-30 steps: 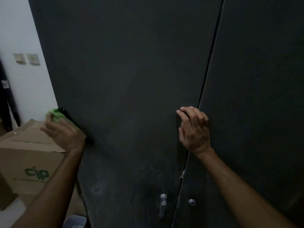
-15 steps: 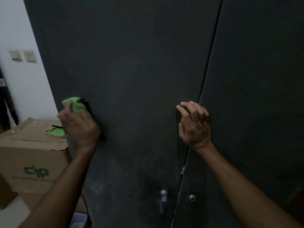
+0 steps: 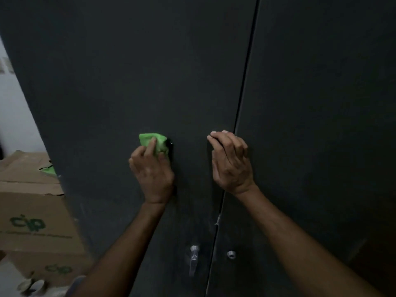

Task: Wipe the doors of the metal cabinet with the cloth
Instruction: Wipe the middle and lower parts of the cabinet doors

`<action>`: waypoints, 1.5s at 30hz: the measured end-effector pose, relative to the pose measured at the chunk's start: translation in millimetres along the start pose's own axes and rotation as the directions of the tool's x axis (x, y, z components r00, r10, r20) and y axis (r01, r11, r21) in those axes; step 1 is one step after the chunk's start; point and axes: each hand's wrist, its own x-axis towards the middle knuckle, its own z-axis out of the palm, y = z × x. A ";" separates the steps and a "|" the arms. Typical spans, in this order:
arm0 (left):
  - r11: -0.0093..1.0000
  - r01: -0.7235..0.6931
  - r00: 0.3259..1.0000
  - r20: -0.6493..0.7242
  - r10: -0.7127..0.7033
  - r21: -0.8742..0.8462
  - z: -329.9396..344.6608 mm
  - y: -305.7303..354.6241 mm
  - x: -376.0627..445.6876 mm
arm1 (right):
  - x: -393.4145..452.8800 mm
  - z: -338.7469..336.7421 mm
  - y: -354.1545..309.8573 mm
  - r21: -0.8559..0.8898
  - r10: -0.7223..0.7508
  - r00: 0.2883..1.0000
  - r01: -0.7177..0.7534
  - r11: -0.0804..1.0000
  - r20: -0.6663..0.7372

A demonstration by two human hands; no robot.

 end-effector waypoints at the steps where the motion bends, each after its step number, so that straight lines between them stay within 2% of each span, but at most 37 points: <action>1: 0.997 -0.063 0.997 0.033 0.064 -0.032 5.8 12.3 -5.0 | -0.4 -0.8 1.0 0.024 -0.002 1.000 0.002 1.000 -0.001; 2: 0.980 -0.190 0.974 0.117 0.196 -0.066 7.6 17.0 -19.5 | -0.5 -1.7 2.0 0.045 -0.001 1.000 0.001 0.999 -0.001; 3: 0.924 -0.365 0.898 0.220 0.381 -0.110 4.1 13.2 -40.5 | -0.3 -2.3 2.6 0.059 0.000 1.000 0.000 0.998 -0.002; 4: 0.829 -0.538 0.768 0.317 0.557 -0.152 -4.0 2.1 -62.1 | 0.2 -3.2 3.1 0.067 0.000 1.000 0.000 0.998 -0.002; 5: 0.723 -0.665 0.618 0.406 0.673 -0.186 -14.8 -16.3 -80.5 | 0.2 -3.9 3.4 0.073 -0.003 1.000 0.003 0.997 0.000; 6: 0.652 -0.729 0.514 0.463 0.722 -0.208 -25.6 -36.0 -92.4 | -0.1 -4.3 3.3 0.077 -0.008 1.000 0.008 0.997 0.000; 7: 0.630 -0.748 0.485 0.476 0.734 -0.209 -33.9 -52.6 -95.5 | -0.1 -4.1 3.6 0.077 -0.011 1.000 0.011 0.997 -0.001; 8: 0.651 -0.735 0.511 0.476 0.716 -0.190 -39.4 -62.6 -91.3 | 0.1 -3.9 4.0 0.076 -0.011 1.000 0.011 0.997 -0.001; 9: 0.693 -0.701 0.564 0.465 0.682 -0.167 -41.4 -66.6 -82.4 | 0.1 -3.6 3.8 0.079 -0.009 1.000 0.009 0.997 -0.002; 11: 0.814 -0.572 0.737 0.372 0.565 -0.104 -32.2 -52.4 -52.1 | -0.4 -3.5 3.8 0.093 -0.012 1.000 0.013 0.996 -0.007; 13: 0.927 -0.371 0.901 0.222 0.372 -0.048 -10.3 -17.1 -17.0 | -0.6 -4.0 3.9 0.111 -0.012 1.000 0.013 0.994 -0.006; 14: 0.961 -0.275 0.949 0.151 0.278 -0.041 1.2 2.9 -4.3 | -0.7 -4.7 4.4 0.127 -0.011 1.000 0.011 0.992 -0.004; 16: 0.985 -0.159 0.984 0.075 0.164 -0.061 17.3 36.5 1.6 | -0.6 -7.6 5.0 0.180 -0.003 1.000 0.003 0.984 0.003; 18: 0.980 -0.180 0.975 0.120 0.189 -0.083 22.1 54.1 -21.5 | 1.1 -10.4 3.8 0.221 0.027 1.000 -0.027 0.975 0.003; 19: 0.961 -0.256 0.946 0.178 0.271 -0.108 19.6 56.7 -40.5 | 2.1 -11.6 2.4 0.229 0.045 0.999 -0.044 0.972 0.002; 20: 0.919 -0.368 0.886 0.244 0.393 -0.142 14.3 53.7 -61.1 | 2.7 -12.6 0.3 0.233 0.060 0.998 -0.059 0.971 0.002; 22: 0.785 -0.585 0.698 0.366 0.615 -0.205 1.5 31.8 -90.2 | 3.0 -14.1 -2.0 0.235 0.076 0.997 -0.077 0.969 0.013; 23: 0.734 -0.644 0.623 0.409 0.667 -0.217 -4.9 16.6 -95.1 | 1.9 -14.6 -1.7 0.235 0.076 0.997 -0.080 0.969 0.026; 24: 0.706 -0.677 0.583 0.434 0.687 -0.209 -11.2 3.3 -92.4 | 1.0 -15.5 -1.1 0.235 0.065 0.997 -0.072 0.969 0.038; 25: 0.705 -0.684 0.580 0.443 0.683 -0.190 -15.2 -6.3 -86.0 | -0.5 -16.5 0.3 0.234 0.052 0.997 -0.063 0.970 0.049; 26: 0.741 -0.653 0.626 0.438 0.645 -0.158 -17.0 -10.1 -77.0 | -2.2 -17.3 1.3 0.238 0.042 0.997 -0.055 0.970 0.059; 27: 0.803 -0.584 0.710 0.406 0.575 -0.117 -15.6 -7.6 -66.2 | -3.4 -17.7 1.6 0.247 0.034 0.997 -0.049 0.968 0.063; 29: 0.937 -0.343 0.887 0.306 0.346 -0.067 -4.4 16.6 -44.6 | -4.5 -18.7 0.3 0.275 0.039 0.997 -0.055 0.960 0.063; 30: 0.974 -0.213 0.940 0.256 0.225 -0.075 4.5 32.5 -36.6 | -4.2 -18.6 -1.0 0.294 0.053 0.997 -0.067 0.954 0.058; 32: 0.992 -0.025 0.980 0.191 0.049 -0.125 15.8 61.1 -30.9 | -2.7 -17.5 -6.2 0.349 0.100 0.995 -0.104 0.931 0.029; 34: 0.987 -0.013 0.982 0.183 0.042 -0.158 19.8 74.7 -38.1 | 0.9 -13.1 -15.4 0.412 0.181 0.983 -0.156 0.898 -0.024; 38: 0.929 -0.256 0.901 0.283 0.330 -0.268 21.2 63.0 -80.5 | -2.7 2.4 -34.5 0.501 0.326 0.939 -0.229 0.835 -0.114; 40: 0.900 -0.352 0.848 0.319 0.423 -0.257 19.6 41.6 -97.6 | -16.1 8.7 -35.5 0.501 0.317 0.940 -0.214 0.839 -0.129; 43: 0.818 -0.536 0.721 0.392 0.572 -0.209 3.8 -8.1 -134.9 | -34.5 12.5 -31.5 0.495 0.270 0.954 -0.172 0.852 -0.133; 44: 0.814 -0.551 0.712 0.405 0.573 -0.183 -2.7 -25.4 -147.1 | -39.5 13.4 -30.2 0.487 0.254 0.957 -0.157 0.859 -0.139; 45: 0.832 -0.532 0.733 0.407 0.545 -0.157 -9.3 -40.4 -156.8 | -44.4 14.5 -28.6 0.474 0.238 0.960 -0.143 0.869 -0.145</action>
